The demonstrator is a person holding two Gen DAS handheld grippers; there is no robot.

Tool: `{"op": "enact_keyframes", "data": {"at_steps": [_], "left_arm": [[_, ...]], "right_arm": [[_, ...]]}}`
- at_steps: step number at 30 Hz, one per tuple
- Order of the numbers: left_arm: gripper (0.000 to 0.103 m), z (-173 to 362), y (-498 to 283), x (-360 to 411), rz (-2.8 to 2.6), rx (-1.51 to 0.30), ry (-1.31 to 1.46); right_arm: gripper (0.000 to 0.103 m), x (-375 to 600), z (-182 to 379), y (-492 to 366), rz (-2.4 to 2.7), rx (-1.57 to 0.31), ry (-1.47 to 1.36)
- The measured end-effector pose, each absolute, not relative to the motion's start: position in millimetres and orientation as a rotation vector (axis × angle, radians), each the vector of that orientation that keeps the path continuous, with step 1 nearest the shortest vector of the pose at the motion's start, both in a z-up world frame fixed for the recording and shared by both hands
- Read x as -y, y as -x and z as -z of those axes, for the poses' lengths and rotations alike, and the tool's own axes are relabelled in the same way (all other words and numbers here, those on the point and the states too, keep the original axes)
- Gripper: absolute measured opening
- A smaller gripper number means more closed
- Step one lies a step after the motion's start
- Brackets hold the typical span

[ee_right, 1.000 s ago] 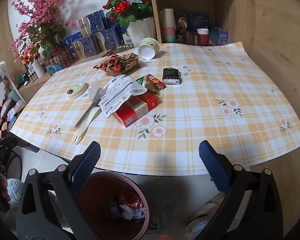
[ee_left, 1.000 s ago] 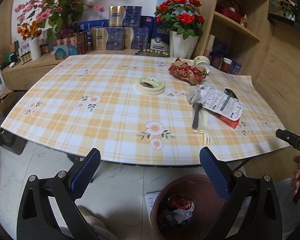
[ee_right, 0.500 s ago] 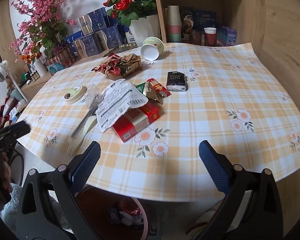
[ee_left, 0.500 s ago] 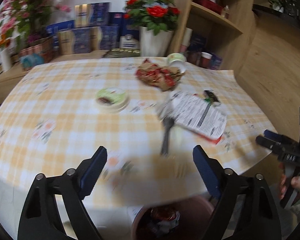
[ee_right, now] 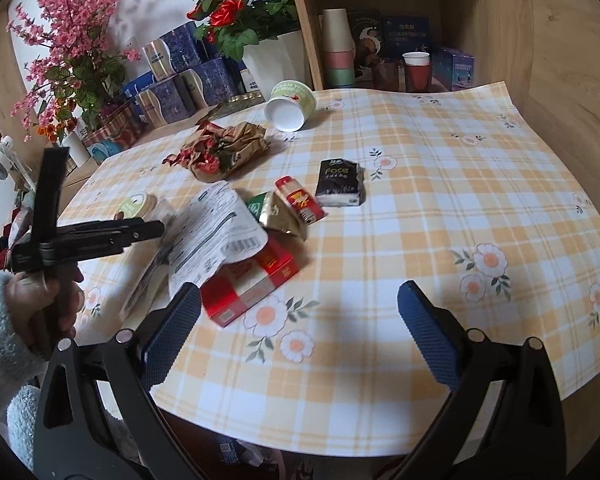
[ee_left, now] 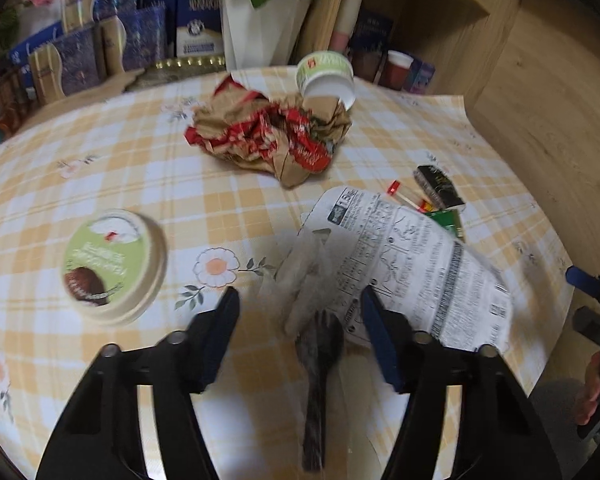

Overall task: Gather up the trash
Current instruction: 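Grasp the crumpled red-and-brown paper bag with the right tool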

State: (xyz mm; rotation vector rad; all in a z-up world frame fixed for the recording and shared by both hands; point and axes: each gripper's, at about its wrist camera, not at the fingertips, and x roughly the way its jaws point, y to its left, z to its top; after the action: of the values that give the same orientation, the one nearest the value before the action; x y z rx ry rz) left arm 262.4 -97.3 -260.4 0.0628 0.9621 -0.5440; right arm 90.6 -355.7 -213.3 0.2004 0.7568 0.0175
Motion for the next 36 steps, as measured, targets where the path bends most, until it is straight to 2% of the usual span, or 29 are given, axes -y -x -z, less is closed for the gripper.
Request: {"op": "enact_keyframes", "data": {"at_steps": [1, 2, 5, 17, 23, 26, 30, 31, 34, 36], "left_arm": [[0.030, 263, -265, 98, 0.542, -0.974, -0.064], [0.023, 264, -267, 97, 0.541, -0.973, -0.059], [0.017, 259, -265, 85, 0.550, -0.941, -0.002], [0.016, 208, -232, -8, 0.396, -0.793, 0.201], [0.016, 209, -215, -38, 0.380, -0.792, 0.261], [0.016, 211, -209, -47, 0.377, -0.795, 0.294], [0.016, 211, -199, -50, 0.380, -0.781, 0.284], [0.016, 212, -198, -51, 0.383, -0.780, 0.286], [0.016, 213, -196, -54, 0.384, -0.781, 0.302], [0.016, 213, -193, -57, 0.383, -0.778, 0.312]], "right_arm": [[0.097, 358, 213, -95, -0.013, -0.760, -0.196], [0.097, 359, 213, -98, -0.012, -0.763, -0.190], [0.097, 357, 209, -112, -0.031, -0.770, -0.156], [0.097, 259, 176, -240, -0.221, -0.792, 0.264], [0.097, 234, 206, -313, -0.200, -0.934, 0.156], [0.097, 223, 221, -332, -0.152, -0.973, 0.171], [0.097, 225, 235, -358, -0.079, -1.020, 0.038], [0.096, 227, 240, -363, -0.060, -1.037, 0.007], [0.077, 229, 247, -371, -0.043, -1.059, -0.070], [0.071, 231, 243, -367, -0.046, -1.033, -0.091]]}}
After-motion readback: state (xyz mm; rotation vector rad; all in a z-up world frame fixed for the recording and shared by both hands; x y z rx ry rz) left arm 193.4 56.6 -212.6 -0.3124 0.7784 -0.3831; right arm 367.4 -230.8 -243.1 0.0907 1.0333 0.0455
